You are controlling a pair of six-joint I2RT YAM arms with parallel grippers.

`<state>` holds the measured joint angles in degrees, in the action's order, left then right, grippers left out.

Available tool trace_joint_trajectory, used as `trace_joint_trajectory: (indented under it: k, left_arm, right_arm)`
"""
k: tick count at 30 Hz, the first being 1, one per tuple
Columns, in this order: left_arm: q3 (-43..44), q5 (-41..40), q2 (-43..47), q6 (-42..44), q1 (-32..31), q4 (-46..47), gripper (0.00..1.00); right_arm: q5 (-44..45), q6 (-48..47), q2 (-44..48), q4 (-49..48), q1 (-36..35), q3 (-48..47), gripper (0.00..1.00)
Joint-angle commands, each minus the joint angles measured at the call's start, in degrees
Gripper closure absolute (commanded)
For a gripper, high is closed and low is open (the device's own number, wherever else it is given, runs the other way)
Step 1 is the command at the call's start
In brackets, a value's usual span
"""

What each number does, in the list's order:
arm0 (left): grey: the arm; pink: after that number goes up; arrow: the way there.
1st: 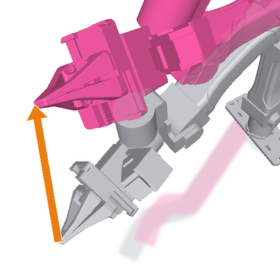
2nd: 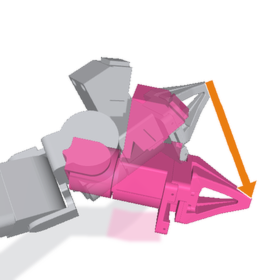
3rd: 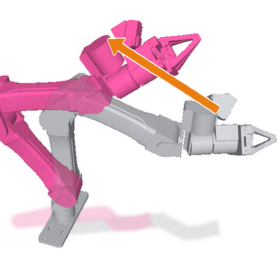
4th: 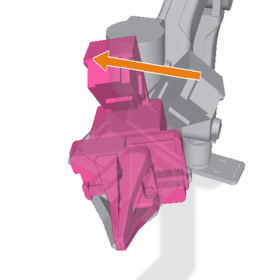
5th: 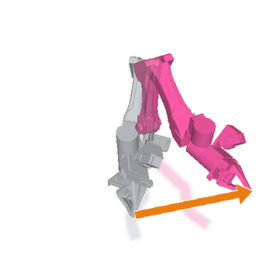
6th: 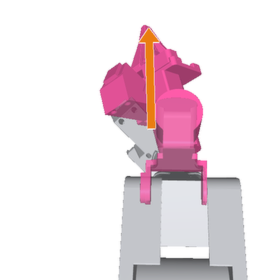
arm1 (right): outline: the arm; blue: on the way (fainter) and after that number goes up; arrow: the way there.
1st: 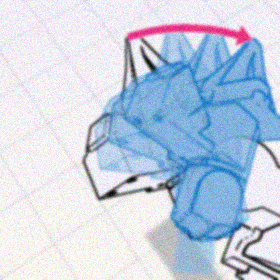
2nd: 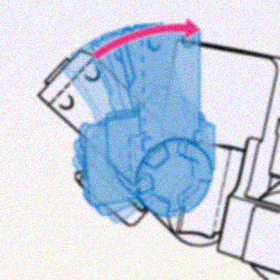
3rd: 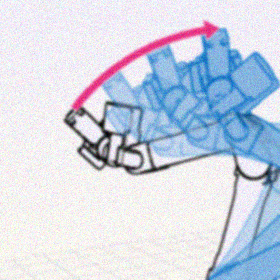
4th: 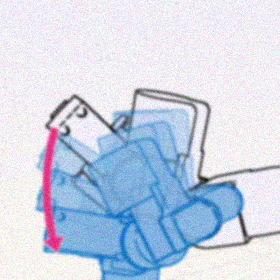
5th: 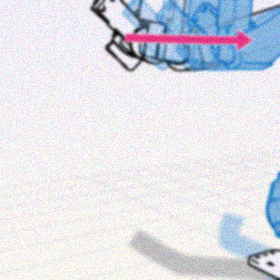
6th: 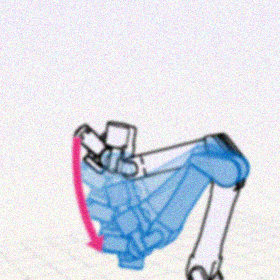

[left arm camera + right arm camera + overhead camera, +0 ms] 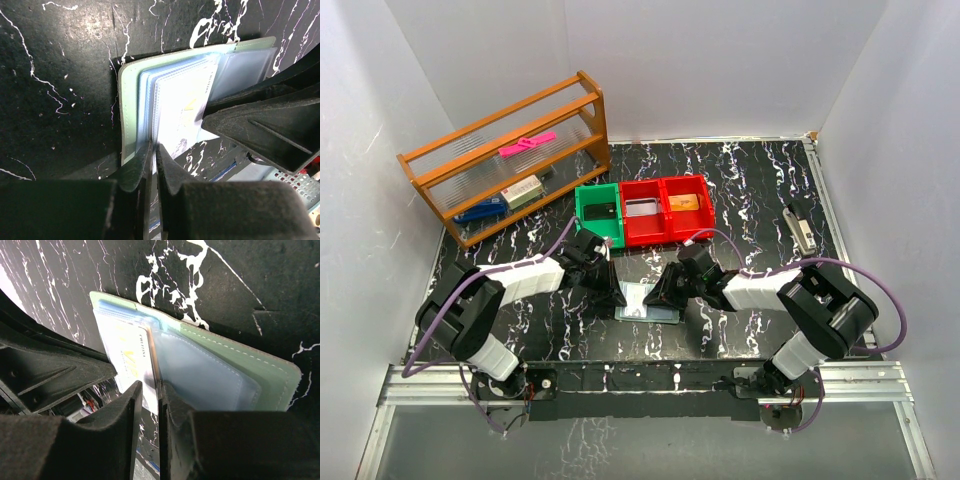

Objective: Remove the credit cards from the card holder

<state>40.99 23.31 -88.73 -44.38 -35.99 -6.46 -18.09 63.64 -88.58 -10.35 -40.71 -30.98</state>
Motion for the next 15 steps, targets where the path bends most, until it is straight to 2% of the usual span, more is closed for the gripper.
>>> trace_joint_trajectory:
  k: [1,4,8,9,11,15]
  left_arm:
    - [0.1,2.6,0.8,1.4,-1.1,-0.3,0.98]
    - [-0.3,3.2,0.4,2.0,-2.1,-0.4,1.0]
    - [-1.5,2.3,1.0,1.4,-2.8,0.0,1.0]
    - [-1.7,1.8,1.4,1.4,-2.9,-0.2,1.0]
    - [-2.1,0.4,2.1,1.3,-2.9,-0.9,1.0]
    - [-2.3,-1.7,3.6,1.4,-2.9,-2.4,1.0]
  right_arm:
    - [-1.2,0.8,0.5,-3.7,0.5,0.8,0.81]
    - [-2.5,0.9,0.3,-4.9,0.5,0.5,0.81]
    - [-3.2,-1.5,0.6,-4.5,0.5,-0.2,0.86]
    - [-3.5,-2.3,0.8,-4.0,0.5,-0.5,0.88]
    - [-3.5,-3.5,1.5,-2.8,0.5,-1.0,1.0]
    - [-2.5,-4.8,4.8,-2.2,0.5,-0.6,1.0]
